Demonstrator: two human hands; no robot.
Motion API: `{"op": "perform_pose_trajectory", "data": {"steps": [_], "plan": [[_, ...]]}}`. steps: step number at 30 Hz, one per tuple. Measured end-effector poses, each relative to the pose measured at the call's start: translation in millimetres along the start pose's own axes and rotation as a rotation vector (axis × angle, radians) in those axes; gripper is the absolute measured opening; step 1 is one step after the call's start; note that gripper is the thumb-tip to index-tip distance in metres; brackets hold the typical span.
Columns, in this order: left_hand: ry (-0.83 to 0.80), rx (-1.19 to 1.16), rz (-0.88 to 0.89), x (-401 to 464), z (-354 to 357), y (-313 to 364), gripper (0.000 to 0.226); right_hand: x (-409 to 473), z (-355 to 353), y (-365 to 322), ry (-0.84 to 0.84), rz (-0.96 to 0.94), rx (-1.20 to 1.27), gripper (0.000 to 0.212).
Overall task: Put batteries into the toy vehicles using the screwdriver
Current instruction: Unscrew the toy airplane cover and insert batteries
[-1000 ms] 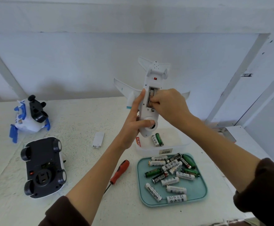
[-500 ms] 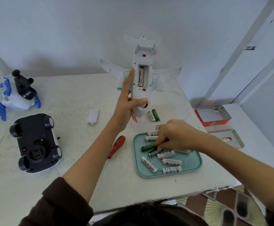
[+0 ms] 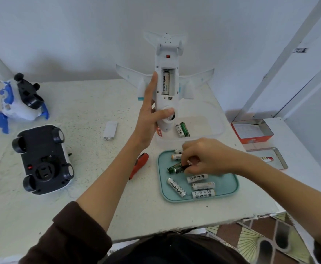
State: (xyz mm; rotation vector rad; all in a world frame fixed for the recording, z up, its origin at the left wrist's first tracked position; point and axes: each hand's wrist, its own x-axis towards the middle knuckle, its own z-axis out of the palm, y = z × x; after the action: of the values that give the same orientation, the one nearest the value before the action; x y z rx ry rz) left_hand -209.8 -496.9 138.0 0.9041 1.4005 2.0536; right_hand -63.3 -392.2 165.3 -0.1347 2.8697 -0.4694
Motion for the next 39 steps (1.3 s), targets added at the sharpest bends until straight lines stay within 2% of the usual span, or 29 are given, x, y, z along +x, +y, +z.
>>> {"op": "perform_pose_trajectory", "data": {"steps": [7, 10, 13, 18, 26, 30, 32, 34, 39], "plan": [[0.045, -0.025, -0.009, 0, 1, 0, 0.092, -8, -58, 1, 0.156, 0.061, 0.713, 0.009], [0.053, -0.035, -0.023, -1, 0, 0, 0.090, 0, -77, 1, 0.346, 0.024, 0.849, 0.014], [0.055, -0.013, -0.027, -3, 1, 1, 0.088, 15, -86, 5, 0.482, 0.004, 0.785, 0.027], [0.046, -0.003, -0.035, -2, 1, 3, 0.091, 47, -76, 9, 0.693, 0.065, 0.583, 0.013], [0.043, -0.002, -0.042, -3, -1, 2, 0.087, 60, -68, 14, 0.903, 0.036, 0.427, 0.018], [0.020, 0.009, -0.037, -5, 2, 4, 0.086, 61, -67, 15, 0.957, -0.067, 0.226, 0.010], [0.014, 0.006, -0.038, -5, 2, 4, 0.085, 62, -64, 16, 0.961, -0.091, 0.123, 0.014], [0.006, -0.002, -0.037, -5, 2, 5, 0.084, 62, -61, 16, 0.943, -0.100, 0.100, 0.018], [-0.014, 0.024, -0.041, -6, 3, 7, 0.082, 63, -63, 15, 0.843, -0.141, 0.085, 0.012]]}}
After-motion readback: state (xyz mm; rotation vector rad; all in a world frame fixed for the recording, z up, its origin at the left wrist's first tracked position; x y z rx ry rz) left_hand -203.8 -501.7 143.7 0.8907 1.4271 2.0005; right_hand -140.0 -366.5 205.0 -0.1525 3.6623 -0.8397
